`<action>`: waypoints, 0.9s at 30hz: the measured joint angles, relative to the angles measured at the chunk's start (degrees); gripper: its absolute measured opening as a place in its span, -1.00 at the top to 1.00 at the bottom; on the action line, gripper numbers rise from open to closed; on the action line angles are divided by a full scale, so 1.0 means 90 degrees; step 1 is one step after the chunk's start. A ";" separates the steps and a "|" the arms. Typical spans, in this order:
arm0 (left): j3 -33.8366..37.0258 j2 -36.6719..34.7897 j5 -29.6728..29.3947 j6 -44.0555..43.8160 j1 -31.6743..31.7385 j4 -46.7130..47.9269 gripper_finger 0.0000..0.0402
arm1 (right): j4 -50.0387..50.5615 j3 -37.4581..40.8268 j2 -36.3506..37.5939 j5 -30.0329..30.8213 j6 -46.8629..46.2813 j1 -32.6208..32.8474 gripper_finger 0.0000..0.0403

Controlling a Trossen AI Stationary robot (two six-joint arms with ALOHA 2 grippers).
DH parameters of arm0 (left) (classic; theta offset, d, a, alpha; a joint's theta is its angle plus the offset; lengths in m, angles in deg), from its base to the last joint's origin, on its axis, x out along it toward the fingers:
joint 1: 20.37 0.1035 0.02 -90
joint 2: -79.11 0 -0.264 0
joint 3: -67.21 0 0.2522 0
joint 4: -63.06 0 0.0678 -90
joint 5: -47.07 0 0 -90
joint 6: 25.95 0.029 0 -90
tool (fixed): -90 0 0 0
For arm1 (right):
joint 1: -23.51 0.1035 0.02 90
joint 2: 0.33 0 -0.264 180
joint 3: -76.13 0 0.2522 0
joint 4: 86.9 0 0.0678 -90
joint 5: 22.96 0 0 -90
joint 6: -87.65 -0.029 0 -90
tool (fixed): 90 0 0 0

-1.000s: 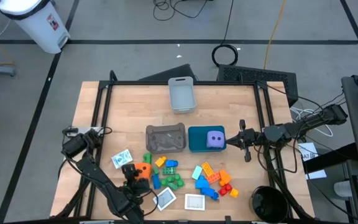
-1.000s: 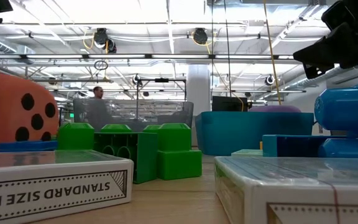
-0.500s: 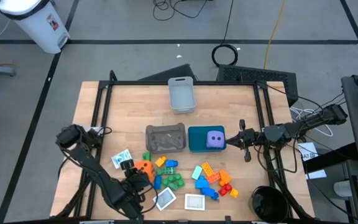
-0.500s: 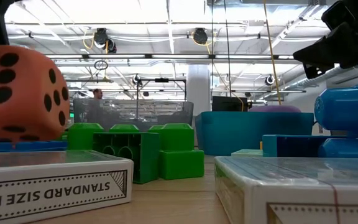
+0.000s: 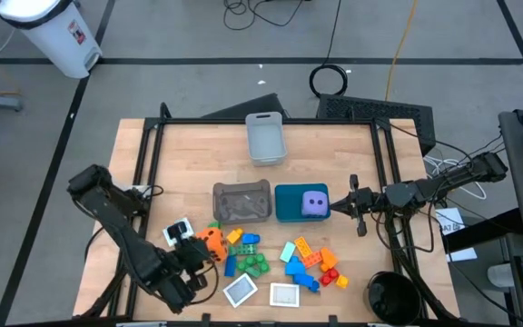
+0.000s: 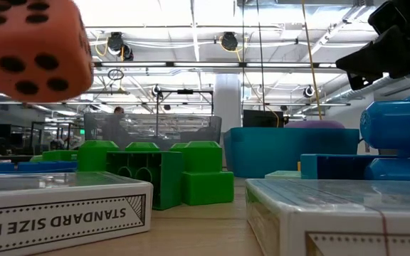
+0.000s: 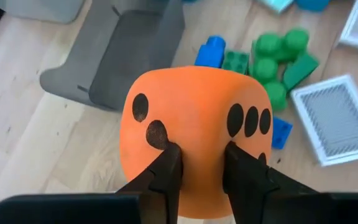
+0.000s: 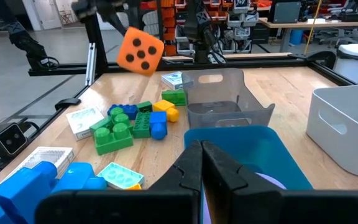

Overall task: Pick & Place Toys
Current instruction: Put the orange dice into the blue bin

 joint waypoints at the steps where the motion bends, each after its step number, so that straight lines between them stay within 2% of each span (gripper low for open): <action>1: 0.0000 -0.0080 -0.0109 0.0043 0.0009 -0.0095 0.52 | -0.0002 0.0000 -0.0001 0.0000 0.0002 0.0000 1.00; 8: -0.0010 -0.0450 -0.0728 0.0830 0.0443 -0.1302 0.55 | 0.0000 0.0000 0.0000 0.0000 0.0000 0.0002 1.00; 20: -0.0012 -0.0461 -0.0699 0.4046 0.1933 -0.3615 0.55 | -0.0002 0.0000 -0.0002 0.0000 0.0027 0.0000 1.00; 27: -0.0012 -0.0409 -0.0142 0.5714 0.2880 -0.4633 0.55 | -0.0002 0.0000 -0.0002 0.0000 0.0027 0.0000 1.00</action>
